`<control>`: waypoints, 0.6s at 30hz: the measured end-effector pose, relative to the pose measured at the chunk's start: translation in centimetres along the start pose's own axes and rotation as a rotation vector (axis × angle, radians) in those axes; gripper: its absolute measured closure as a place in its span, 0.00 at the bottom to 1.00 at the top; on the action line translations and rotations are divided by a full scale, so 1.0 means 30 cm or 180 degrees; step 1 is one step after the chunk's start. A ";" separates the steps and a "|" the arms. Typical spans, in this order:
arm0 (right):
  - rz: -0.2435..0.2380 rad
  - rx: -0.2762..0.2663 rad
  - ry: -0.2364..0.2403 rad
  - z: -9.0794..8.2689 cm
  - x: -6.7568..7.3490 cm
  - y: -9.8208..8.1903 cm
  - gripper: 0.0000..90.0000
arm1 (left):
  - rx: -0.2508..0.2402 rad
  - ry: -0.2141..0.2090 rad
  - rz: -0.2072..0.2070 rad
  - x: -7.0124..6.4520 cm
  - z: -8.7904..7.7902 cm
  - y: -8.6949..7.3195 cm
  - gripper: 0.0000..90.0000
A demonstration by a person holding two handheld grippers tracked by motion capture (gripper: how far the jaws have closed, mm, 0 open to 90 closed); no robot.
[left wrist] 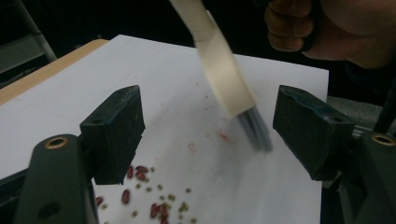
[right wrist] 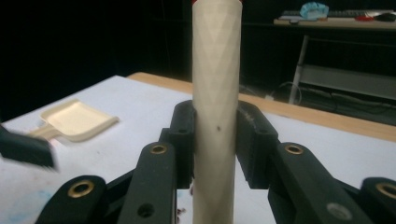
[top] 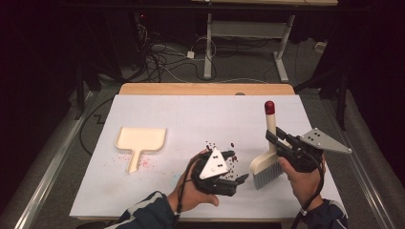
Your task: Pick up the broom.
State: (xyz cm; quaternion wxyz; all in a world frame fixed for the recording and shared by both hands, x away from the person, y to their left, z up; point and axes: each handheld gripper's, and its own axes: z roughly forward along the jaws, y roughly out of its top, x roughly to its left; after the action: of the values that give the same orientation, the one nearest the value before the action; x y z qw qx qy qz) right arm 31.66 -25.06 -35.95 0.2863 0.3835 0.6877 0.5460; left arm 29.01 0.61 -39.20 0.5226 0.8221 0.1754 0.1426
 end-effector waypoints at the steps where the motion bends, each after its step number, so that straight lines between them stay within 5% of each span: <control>1: -0.0057 -0.0006 0.0004 0.010 0.031 0.009 0.79 | -0.0019 0.0000 -0.0070 -0.007 0.036 0.007 0.28; 9: -0.0185 -0.0148 0.0075 0.028 0.138 0.024 0.79 | 0.0009 0.0135 -0.0224 0.020 0.114 0.005 0.39; 15: -0.0276 -0.0236 0.0149 0.017 0.178 0.033 0.78 | -0.0111 0.0006 -0.0288 0.044 0.093 -0.020 0.68; 18: -0.0269 -0.0269 0.0215 0.007 0.177 0.035 0.78 | -0.0164 -0.0007 -0.0258 0.061 0.064 -0.026 0.70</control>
State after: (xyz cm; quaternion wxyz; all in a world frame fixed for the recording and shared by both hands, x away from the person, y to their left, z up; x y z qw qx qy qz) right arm 29.18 -20.37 -34.85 0.3016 0.3231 0.6888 0.5746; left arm 31.35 0.17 -40.61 0.5491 0.8007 0.2042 0.1248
